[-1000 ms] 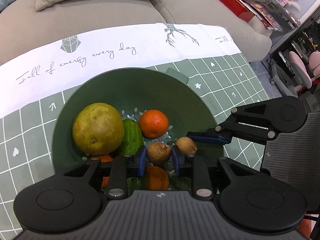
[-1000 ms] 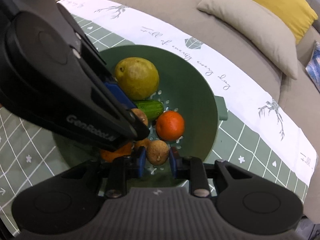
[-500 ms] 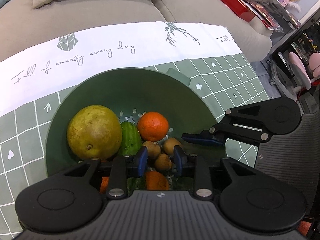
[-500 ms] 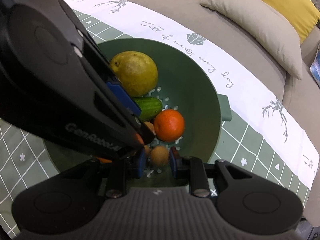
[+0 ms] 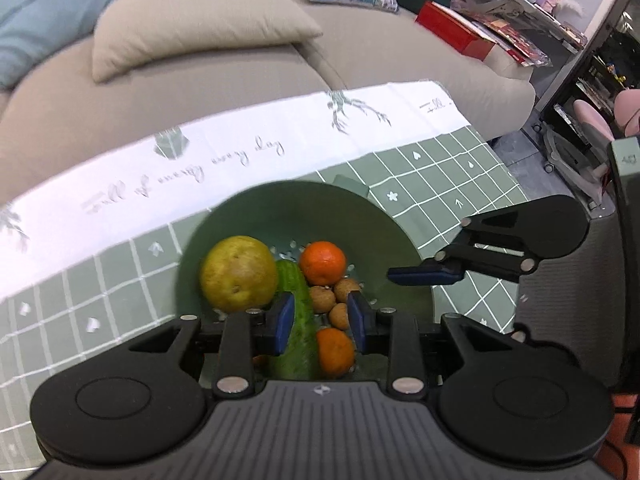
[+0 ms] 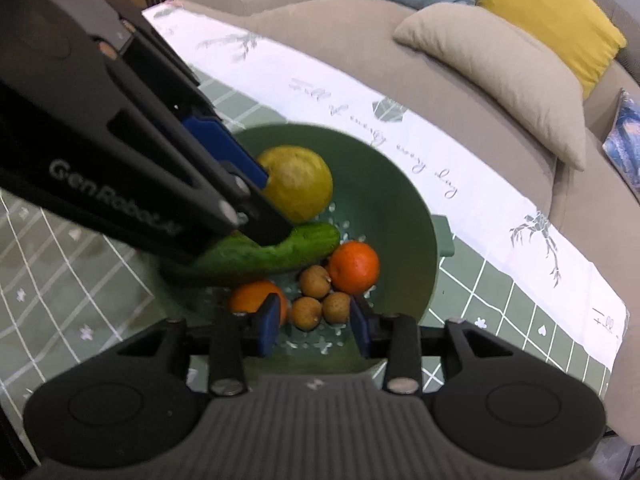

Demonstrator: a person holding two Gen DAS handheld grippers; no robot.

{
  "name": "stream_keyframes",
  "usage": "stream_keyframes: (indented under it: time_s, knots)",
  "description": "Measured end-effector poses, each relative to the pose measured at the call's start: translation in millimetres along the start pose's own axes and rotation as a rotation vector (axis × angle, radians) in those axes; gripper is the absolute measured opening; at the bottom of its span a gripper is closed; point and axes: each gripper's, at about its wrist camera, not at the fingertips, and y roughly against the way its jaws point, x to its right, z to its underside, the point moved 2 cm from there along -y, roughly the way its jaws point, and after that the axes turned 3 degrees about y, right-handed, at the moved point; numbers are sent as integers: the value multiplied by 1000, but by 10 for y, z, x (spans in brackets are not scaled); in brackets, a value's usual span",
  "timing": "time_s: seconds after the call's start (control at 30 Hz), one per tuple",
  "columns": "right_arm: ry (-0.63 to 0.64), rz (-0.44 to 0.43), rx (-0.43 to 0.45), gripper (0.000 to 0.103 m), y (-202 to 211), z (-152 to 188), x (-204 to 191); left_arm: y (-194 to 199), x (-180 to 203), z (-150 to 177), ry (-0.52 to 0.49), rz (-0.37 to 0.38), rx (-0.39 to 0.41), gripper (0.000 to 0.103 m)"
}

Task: Organize fruits
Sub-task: 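Withdraw both tools from the colander toward the orange and red plum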

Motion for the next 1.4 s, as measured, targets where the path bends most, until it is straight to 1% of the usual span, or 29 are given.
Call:
stream_keyframes:
  time_s: [0.1, 0.2, 0.27, 0.47, 0.57, 0.73, 0.97, 1.07, 1.13, 1.2, 1.3, 1.4]
  knots:
    - [-53, 8, 36, 36, 199, -5, -61, 213, -25, 74, -10, -21, 34, 36]
    - [-118, 18, 70, 40, 344, 19, -138, 416, -53, 180, -19, -39, 73, 36]
    - [-163, 25, 92, 41, 442, 52, -213, 531, -72, 264, -24, -56, 96, 36]
    - [-297, 32, 170, 41, 622, 203, -499, 784, -187, 644, -33, -105, 139, 36]
    - [-355, 31, 204, 41, 606, 283, -673, 862, -270, 846, -24, -134, 148, 36]
    - [-439, 41, 234, 41, 578, 380, -985, 937, -434, 1132, 27, -156, 162, 36]
    - [-494, 63, 264, 41, 439, 421, -1303, 950, -618, 1491, 79, -196, 170, 36]
    - [-516, 65, 255, 41, 340, 451, -1411, 925, -688, 1596, 96, -203, 184, 36]
    - [-527, 69, 244, 41, 252, 465, -1475, 894, -733, 1663, 102, -220, 189, 36]
    - [-529, 74, 234, 41, 171, 466, -1518, 854, -757, 1706, 100, -231, 210, 36]
    - [-537, 80, 230, 41, 71, 455, -1548, 797, -826, 1753, 136, -216, 221, 36]
    - [-539, 74, 231, 40, -33, 404, -1537, 726, -884, 1747, 169, -195, 201, 36]
